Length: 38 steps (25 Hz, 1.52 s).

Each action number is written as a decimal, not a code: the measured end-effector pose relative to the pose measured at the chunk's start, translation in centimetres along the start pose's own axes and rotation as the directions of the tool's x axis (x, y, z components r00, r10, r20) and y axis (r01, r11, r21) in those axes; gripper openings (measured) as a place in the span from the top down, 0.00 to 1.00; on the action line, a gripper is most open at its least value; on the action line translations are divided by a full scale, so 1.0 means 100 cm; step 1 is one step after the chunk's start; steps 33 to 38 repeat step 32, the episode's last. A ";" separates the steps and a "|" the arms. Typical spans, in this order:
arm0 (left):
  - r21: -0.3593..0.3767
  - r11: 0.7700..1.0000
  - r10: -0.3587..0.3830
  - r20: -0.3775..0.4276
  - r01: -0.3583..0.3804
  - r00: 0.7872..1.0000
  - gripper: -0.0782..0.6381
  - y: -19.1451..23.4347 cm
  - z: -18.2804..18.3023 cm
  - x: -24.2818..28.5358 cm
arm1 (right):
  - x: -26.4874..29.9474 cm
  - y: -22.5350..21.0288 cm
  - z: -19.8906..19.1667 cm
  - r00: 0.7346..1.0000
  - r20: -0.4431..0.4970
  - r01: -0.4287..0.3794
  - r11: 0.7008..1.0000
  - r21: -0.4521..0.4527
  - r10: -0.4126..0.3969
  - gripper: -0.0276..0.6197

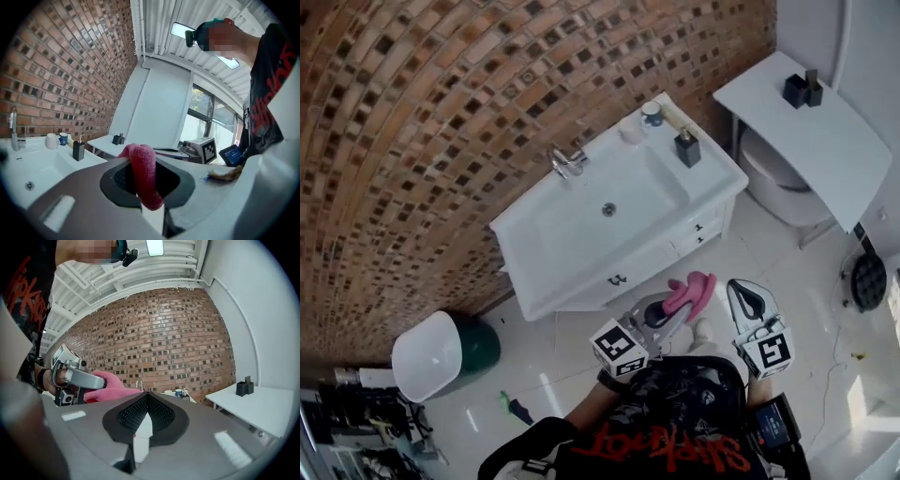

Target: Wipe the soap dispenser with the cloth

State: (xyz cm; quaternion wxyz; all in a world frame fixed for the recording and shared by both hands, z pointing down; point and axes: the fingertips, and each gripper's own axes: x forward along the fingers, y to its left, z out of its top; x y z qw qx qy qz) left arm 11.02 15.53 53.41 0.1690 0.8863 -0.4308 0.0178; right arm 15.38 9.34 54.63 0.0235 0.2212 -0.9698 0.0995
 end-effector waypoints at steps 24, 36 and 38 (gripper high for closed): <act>-0.130 0.991 0.012 0.169 0.010 0.986 0.83 -0.076 -0.076 -0.244 | -0.019 0.251 0.006 0.981 -0.133 -0.165 0.969 -0.185 0.141 0.96; -0.093 0.984 -0.138 0.160 0.154 0.977 0.83 -0.113 -0.061 -0.207 | -0.095 0.213 0.020 0.998 -0.069 -0.019 0.989 -0.144 0.009 0.96; -0.093 0.984 -0.138 0.160 0.154 0.977 0.83 -0.113 -0.061 -0.207 | -0.095 0.213 0.020 0.998 -0.069 -0.019 0.989 -0.144 0.009 0.96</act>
